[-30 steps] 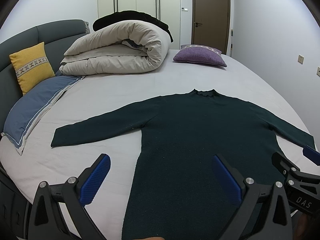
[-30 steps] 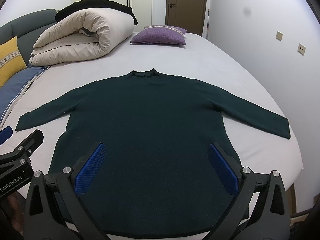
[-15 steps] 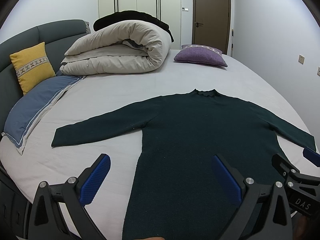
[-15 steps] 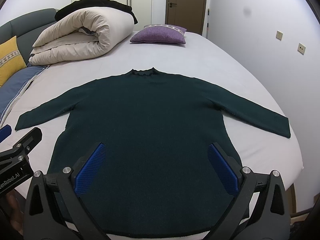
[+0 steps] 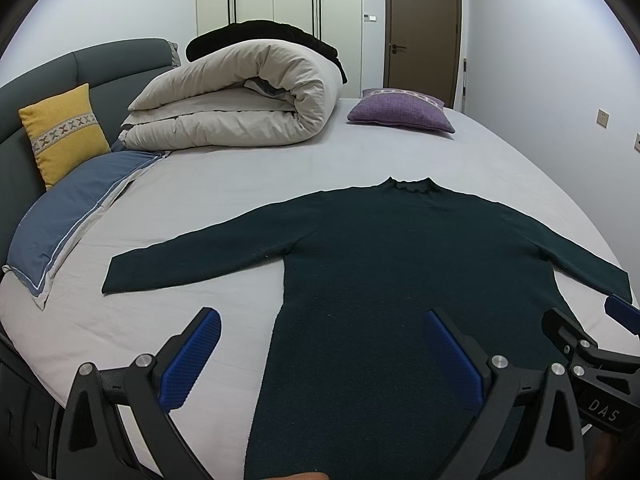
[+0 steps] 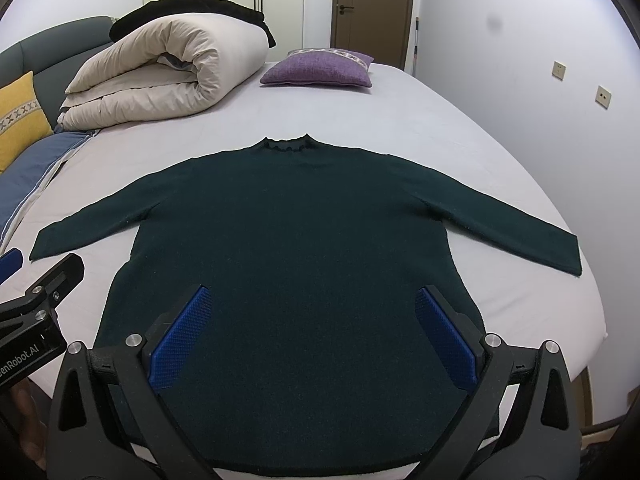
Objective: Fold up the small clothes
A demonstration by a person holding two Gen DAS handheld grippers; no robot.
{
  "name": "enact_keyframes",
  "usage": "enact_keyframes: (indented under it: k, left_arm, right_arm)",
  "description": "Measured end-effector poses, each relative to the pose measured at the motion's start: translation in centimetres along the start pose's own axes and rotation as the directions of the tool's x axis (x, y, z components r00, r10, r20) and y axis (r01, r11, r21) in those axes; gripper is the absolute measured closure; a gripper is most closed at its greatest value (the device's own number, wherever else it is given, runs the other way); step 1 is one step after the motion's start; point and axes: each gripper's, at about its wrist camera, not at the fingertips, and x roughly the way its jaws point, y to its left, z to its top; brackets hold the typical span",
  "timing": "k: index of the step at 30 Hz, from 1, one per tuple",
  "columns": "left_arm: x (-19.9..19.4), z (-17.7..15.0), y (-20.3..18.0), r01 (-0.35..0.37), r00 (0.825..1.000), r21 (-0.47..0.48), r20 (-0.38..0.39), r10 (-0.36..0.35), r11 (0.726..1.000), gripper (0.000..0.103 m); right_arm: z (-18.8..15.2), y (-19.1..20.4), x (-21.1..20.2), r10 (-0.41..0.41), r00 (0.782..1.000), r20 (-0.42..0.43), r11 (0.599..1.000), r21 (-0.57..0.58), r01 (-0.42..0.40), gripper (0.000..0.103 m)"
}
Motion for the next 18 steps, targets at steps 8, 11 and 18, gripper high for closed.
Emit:
enact_keyframes:
  k: [8,11,18]
  left_arm:
    - [0.02,-0.17,0.48,0.002,1.0,-0.001,-0.002,-0.002,1.0,0.0]
    - [0.05,-0.28,0.82,0.001,1.0,-0.003,-0.005,-0.001,1.0,0.0]
    - [0.32,-0.08,0.6,0.003,1.0,-0.005,-0.011,-0.003,1.0,0.0]
  right_arm:
    - [-0.11,0.24,0.13,0.0,1.0,-0.004,1.0,-0.003,0.0,0.0]
    - [-0.16,0.28,0.14,0.0,1.0,-0.005,1.0,-0.003,0.0,0.0]
    - [-0.21,0.45,0.23,-0.002,1.0,-0.007,1.0,-0.005,0.002,0.0]
